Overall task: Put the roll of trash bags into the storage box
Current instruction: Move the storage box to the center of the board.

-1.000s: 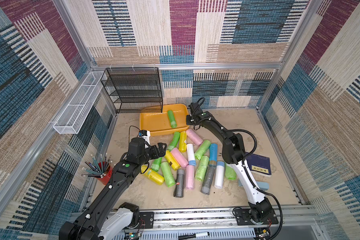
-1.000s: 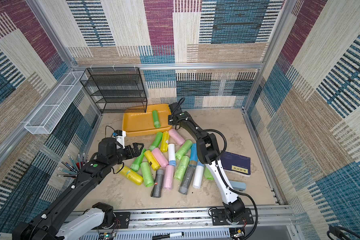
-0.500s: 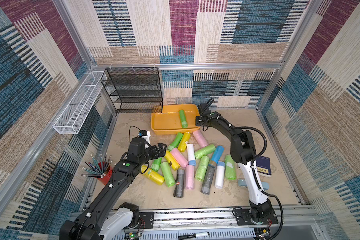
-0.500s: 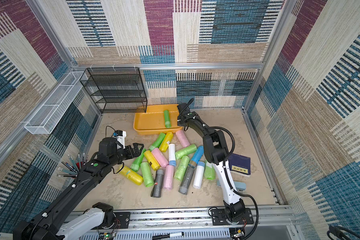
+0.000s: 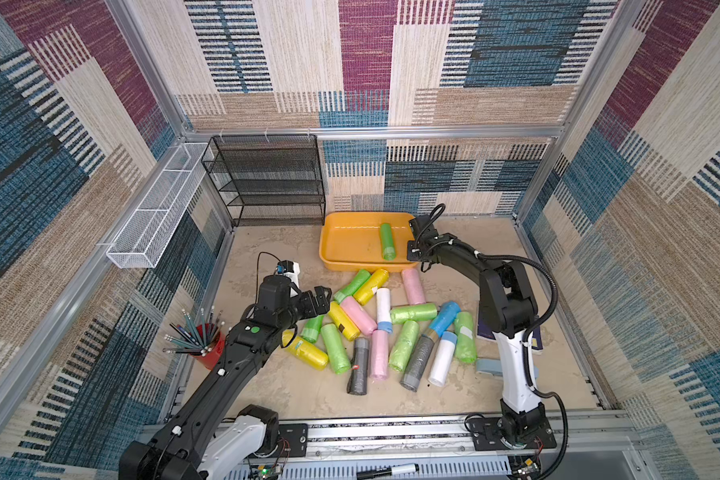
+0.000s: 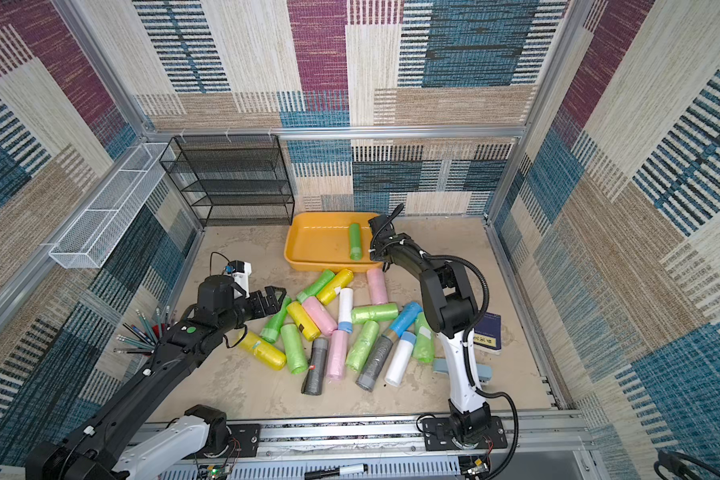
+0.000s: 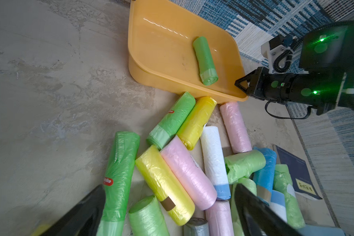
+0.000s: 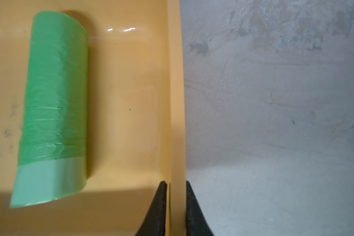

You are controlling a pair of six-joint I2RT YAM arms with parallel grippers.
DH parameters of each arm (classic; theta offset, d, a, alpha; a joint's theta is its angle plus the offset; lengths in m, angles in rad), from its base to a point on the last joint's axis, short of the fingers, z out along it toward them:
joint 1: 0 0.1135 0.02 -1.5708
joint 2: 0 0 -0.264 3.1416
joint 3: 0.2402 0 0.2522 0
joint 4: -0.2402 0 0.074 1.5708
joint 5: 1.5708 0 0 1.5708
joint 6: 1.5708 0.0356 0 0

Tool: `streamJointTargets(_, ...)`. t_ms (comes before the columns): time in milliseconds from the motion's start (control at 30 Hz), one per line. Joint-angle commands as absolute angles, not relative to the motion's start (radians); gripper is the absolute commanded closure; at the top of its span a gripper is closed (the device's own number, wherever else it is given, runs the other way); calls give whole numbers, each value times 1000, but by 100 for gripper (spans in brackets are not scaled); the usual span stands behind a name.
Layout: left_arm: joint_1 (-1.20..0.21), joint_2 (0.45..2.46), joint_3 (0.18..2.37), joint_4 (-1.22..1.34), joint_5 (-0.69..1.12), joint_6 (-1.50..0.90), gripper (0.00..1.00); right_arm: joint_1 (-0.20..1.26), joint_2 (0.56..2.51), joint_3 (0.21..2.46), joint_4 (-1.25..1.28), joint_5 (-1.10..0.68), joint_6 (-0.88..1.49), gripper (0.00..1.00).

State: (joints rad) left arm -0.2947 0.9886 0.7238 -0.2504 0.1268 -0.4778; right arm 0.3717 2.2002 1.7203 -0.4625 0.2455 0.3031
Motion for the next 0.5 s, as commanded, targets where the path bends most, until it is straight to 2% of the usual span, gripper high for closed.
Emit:
streamJointTargets(0, -294, 985, 734, -258, 105, -457, 1, 374, 2176, 1678, -495, 280, 269, 83)
streamJointTargets(233, -294, 973, 729, -270, 92, -457, 1, 359, 2120, 1588, -473, 291, 273, 80)
streamJointTargets(333, -295, 965, 732, -283, 75, -463, 1, 356, 2085, 1566, -456, 279, 282, 60)
streamJointTargets(400, -294, 956, 736, -300, 47, -476, 2, 357, 2047, 1559, -447, 266, 284, 38)
streamJointTargets(433, -295, 954, 740, -313, 30, -480, 1, 357, 2022, 1550, -438, 258, 284, 20)
streamJointTargets(467, -294, 949, 743, -325, 17, -483, 1, 356, 1999, 1540, -426, 244, 282, 9)
